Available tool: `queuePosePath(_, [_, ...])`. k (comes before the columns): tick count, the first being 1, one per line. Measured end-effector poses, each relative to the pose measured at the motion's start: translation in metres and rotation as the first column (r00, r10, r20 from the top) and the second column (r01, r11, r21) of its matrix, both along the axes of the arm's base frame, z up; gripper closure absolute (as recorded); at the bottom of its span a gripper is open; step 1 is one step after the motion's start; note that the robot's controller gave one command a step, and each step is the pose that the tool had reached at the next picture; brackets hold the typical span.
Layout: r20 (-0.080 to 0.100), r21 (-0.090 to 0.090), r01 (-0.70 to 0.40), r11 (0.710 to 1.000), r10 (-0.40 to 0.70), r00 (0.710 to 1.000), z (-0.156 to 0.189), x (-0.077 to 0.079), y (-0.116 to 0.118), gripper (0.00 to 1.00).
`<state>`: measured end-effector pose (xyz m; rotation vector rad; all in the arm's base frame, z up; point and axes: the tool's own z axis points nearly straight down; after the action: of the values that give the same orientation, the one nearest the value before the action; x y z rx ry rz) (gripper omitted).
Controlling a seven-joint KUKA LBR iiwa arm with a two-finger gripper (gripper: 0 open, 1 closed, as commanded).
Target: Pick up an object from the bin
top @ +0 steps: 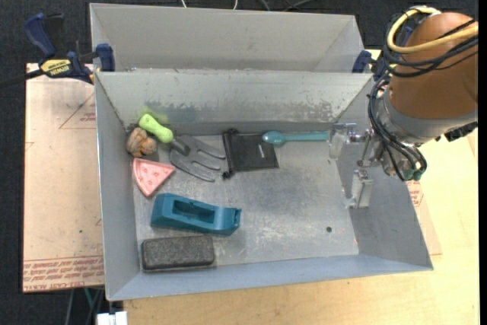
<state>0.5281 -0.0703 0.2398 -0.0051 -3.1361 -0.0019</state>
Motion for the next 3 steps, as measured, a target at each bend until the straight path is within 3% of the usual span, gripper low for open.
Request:
queuePosePath(2, [0.006,-0.002,-0.021,1.0,0.021,1.0,0.009,-0.002,0.007,0.0])
queuePosePath(3, [0.009,-0.001,0.097,0.995,-0.097,0.995,0.025,-0.017,-0.004,0.0])
